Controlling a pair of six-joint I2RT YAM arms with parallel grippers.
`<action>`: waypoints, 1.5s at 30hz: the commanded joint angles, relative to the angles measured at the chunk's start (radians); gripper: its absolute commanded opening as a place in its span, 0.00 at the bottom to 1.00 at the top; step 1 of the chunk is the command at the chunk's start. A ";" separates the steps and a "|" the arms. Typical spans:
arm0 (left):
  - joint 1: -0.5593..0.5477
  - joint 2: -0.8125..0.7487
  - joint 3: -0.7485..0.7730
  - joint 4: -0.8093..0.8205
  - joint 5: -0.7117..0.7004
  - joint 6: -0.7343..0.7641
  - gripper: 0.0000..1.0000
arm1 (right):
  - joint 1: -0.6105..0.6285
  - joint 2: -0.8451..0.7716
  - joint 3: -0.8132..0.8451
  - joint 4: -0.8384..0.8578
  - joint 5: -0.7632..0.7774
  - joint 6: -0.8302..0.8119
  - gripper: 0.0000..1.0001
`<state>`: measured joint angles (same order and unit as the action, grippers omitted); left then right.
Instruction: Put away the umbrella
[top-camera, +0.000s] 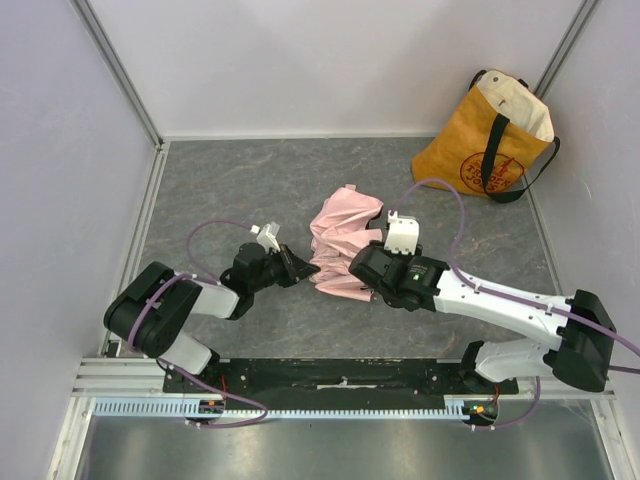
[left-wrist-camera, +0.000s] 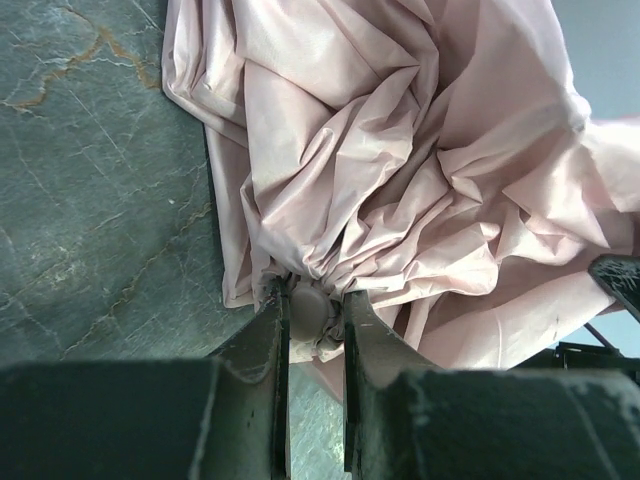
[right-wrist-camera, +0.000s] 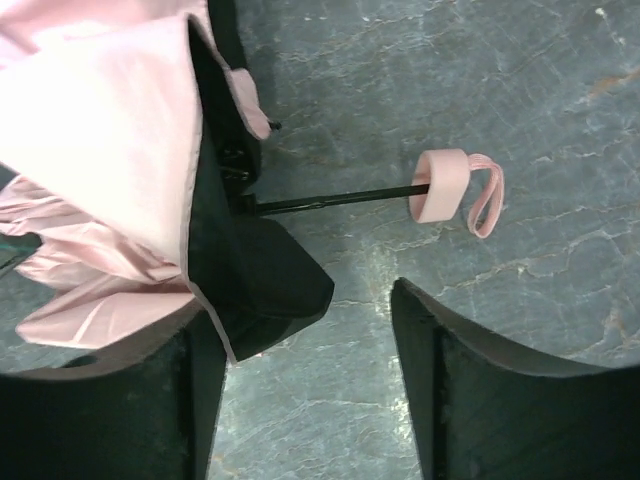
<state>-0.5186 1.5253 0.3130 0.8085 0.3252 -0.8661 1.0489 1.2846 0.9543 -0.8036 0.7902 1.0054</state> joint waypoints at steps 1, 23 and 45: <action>0.002 0.055 -0.020 -0.173 -0.068 0.075 0.02 | -0.007 0.002 0.066 0.086 -0.058 -0.108 0.75; 0.000 0.073 -0.020 -0.166 -0.060 0.070 0.02 | -0.023 0.023 0.121 -0.133 -0.014 -0.046 0.45; 0.003 0.130 -0.009 -0.129 0.003 0.070 0.02 | -0.233 -0.272 -0.405 0.775 -0.292 -0.714 0.08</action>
<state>-0.5163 1.5902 0.3241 0.8528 0.3706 -0.8669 0.8753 1.0054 0.5499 -0.2234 0.5888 0.4477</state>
